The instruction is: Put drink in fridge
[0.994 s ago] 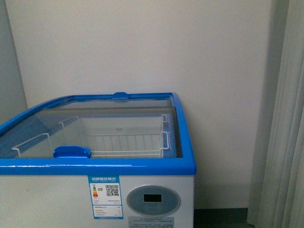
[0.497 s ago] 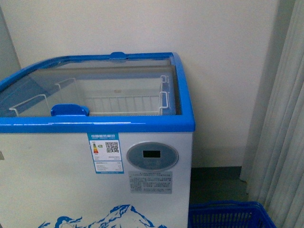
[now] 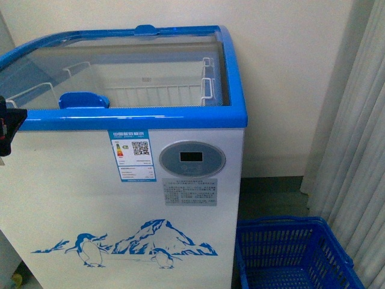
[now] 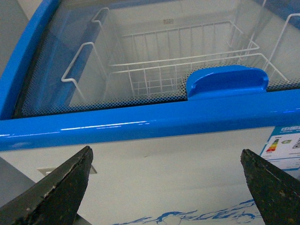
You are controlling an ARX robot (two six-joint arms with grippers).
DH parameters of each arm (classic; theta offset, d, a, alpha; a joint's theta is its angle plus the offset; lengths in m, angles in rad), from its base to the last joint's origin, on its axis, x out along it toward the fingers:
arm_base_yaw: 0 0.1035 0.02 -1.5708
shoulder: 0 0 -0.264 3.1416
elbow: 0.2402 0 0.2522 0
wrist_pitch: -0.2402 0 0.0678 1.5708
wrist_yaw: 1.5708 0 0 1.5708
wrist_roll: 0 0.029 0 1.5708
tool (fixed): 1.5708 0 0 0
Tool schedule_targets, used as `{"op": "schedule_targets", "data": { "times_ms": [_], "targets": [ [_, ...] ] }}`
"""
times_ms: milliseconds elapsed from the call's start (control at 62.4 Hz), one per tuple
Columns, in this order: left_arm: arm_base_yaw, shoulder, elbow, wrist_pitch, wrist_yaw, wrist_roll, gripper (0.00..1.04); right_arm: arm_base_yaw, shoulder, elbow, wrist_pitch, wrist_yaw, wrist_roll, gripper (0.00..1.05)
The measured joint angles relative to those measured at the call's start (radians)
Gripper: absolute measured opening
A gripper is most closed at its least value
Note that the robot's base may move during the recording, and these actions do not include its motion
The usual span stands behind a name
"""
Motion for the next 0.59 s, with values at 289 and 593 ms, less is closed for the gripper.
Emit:
{"op": "schedule_targets", "data": {
  "times_ms": [289,593],
  "targets": [
    [0.002,0.131,0.15,-0.055,0.026,0.053,0.97,0.0,0.0,0.0,0.0,0.0,0.0,0.29],
    [0.0,0.263,0.299,-0.094,0.033,0.093,0.97,0.0,0.0,0.0,0.0,0.0,0.0,0.29]
  ]
}}
